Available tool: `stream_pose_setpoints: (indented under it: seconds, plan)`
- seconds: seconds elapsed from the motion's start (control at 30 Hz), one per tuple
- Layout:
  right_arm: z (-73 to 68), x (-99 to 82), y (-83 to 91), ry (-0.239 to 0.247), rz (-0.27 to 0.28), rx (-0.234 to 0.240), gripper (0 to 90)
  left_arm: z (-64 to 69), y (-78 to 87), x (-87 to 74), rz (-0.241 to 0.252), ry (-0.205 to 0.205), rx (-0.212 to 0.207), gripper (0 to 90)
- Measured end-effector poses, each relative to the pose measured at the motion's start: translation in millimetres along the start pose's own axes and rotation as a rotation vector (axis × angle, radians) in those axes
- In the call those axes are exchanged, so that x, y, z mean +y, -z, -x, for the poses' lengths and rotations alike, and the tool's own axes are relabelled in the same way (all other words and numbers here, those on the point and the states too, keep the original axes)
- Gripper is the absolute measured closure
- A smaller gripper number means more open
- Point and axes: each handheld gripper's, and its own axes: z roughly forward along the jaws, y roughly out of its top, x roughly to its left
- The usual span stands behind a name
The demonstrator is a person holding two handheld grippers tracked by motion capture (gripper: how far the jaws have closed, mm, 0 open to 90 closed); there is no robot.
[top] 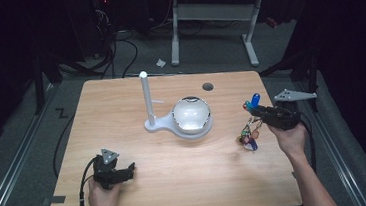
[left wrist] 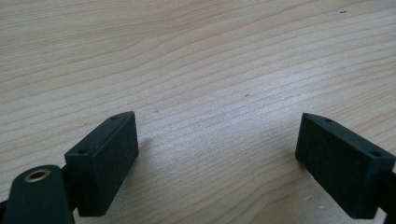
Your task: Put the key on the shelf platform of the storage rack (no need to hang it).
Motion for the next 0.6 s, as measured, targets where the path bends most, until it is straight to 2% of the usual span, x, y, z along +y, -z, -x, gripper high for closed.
stream_pose_setpoints:
  seconds: [0.23,0.6]
  plan:
    - [-7.3,14.7,3.9,0.010,0.013,0.034,78.3,0.0,0.0,0.0,0.000,-0.001,0.000,13.5]
    - [-23.7,39.9,7.3,0.057,0.035,0.085,78.3,0.0,0.0,0.0,0.000,0.000,0.000,13.5]
